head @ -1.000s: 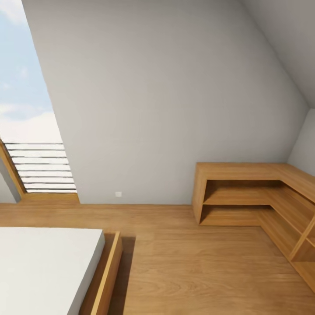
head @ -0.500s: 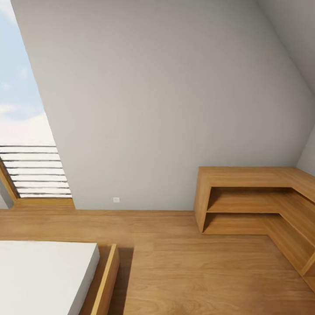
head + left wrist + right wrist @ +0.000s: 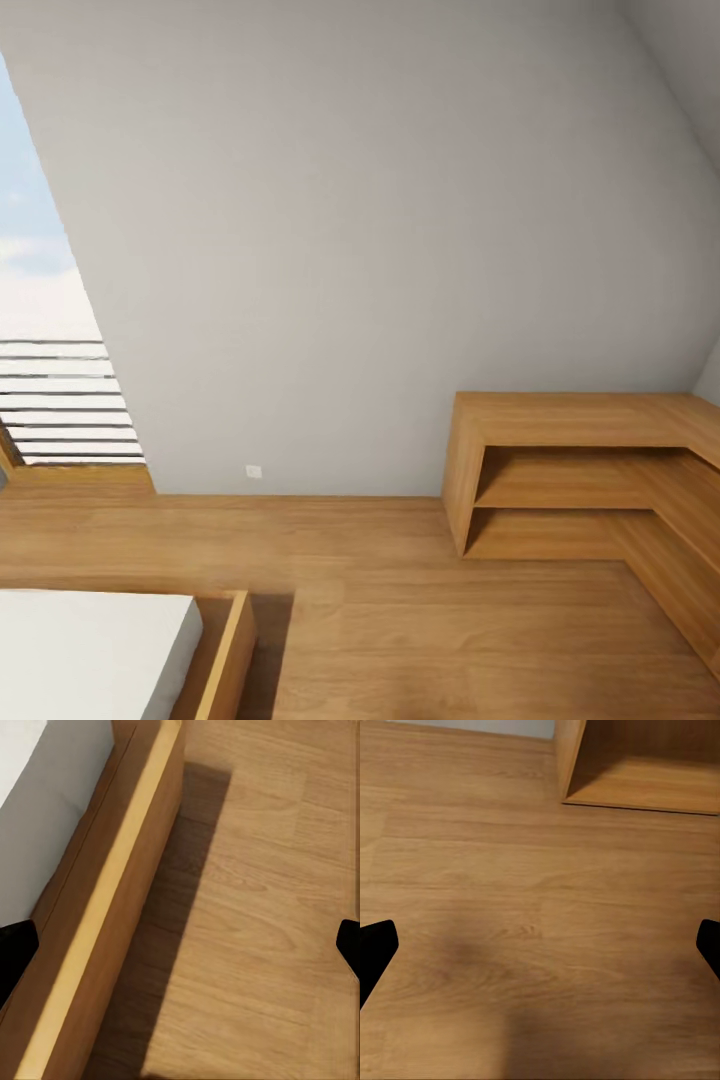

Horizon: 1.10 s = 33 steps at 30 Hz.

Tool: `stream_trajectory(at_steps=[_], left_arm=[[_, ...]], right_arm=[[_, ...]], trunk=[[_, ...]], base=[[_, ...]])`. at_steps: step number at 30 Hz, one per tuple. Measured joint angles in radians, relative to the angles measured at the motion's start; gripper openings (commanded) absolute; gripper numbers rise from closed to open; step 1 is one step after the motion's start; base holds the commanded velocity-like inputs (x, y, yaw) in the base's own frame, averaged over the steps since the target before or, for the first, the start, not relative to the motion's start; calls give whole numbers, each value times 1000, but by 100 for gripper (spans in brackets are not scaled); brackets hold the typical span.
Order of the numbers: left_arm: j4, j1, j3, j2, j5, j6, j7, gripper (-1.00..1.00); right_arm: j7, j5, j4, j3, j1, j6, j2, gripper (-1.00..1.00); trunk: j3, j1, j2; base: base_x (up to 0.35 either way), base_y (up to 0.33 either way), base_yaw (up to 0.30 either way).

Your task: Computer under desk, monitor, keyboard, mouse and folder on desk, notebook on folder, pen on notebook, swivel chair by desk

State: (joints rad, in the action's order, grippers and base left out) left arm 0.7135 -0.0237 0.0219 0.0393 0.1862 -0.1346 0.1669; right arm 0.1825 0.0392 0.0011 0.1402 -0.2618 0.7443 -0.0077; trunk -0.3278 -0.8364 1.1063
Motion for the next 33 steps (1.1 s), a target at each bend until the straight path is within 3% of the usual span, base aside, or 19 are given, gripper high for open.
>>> stream_trajectory(at_steps=[24, 33], left_arm=[[0, 0, 0, 0, 0, 2, -3, 100], [-2, 0, 1, 0, 1, 3, -3, 100]], right_arm=[[0, 0, 1, 0, 0, 0, 0, 100], [0, 0, 1, 0, 0, 1, -2, 100]], trunk=[[0, 0, 0], [5, -1, 0]], base=[[318, -126, 0], [74, -27, -123]])
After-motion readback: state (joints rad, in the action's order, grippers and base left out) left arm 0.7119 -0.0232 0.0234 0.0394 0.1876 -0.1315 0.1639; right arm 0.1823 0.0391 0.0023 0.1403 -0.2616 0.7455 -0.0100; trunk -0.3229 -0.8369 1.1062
